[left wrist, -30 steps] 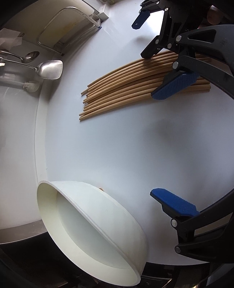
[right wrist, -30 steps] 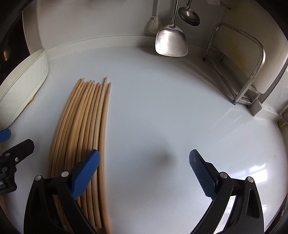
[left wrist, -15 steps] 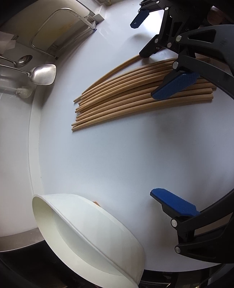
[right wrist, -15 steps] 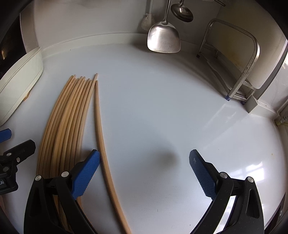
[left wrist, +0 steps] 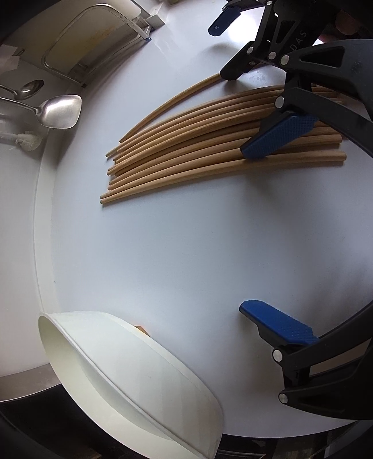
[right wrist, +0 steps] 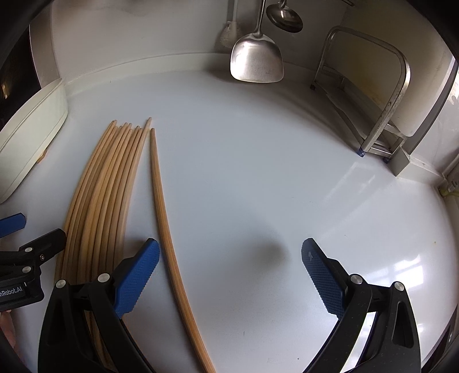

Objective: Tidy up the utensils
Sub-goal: 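Separate one chopstick with the right gripper while the left gripper closes on another chopstick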

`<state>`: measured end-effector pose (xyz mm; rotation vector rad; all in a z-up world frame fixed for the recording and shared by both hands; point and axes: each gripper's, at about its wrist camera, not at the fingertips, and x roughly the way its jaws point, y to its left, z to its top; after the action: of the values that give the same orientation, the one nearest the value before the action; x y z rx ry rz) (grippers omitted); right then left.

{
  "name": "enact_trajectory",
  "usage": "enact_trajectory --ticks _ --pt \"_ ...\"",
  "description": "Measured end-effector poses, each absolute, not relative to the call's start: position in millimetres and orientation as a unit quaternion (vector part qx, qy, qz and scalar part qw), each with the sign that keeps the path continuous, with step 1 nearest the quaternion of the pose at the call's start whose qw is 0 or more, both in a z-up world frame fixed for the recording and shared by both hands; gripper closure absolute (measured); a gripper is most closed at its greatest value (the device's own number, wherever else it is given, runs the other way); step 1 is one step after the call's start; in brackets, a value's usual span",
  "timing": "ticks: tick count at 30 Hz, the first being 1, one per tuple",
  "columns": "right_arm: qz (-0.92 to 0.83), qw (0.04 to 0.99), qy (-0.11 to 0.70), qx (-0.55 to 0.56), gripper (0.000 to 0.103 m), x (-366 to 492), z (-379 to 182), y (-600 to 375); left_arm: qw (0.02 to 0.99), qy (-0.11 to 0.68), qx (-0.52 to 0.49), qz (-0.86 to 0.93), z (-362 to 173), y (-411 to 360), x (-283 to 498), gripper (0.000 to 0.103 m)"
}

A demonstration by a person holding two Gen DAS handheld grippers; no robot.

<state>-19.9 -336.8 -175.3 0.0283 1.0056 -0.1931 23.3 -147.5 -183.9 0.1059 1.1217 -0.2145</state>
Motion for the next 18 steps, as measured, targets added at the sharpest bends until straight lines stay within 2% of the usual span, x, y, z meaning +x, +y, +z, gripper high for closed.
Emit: enact_trajectory --ticks 18 --pt "-0.091 0.876 0.474 0.005 0.008 -11.2 -173.8 -337.1 0.839 0.537 0.047 -0.077 -184.6 -128.9 20.9 0.006"
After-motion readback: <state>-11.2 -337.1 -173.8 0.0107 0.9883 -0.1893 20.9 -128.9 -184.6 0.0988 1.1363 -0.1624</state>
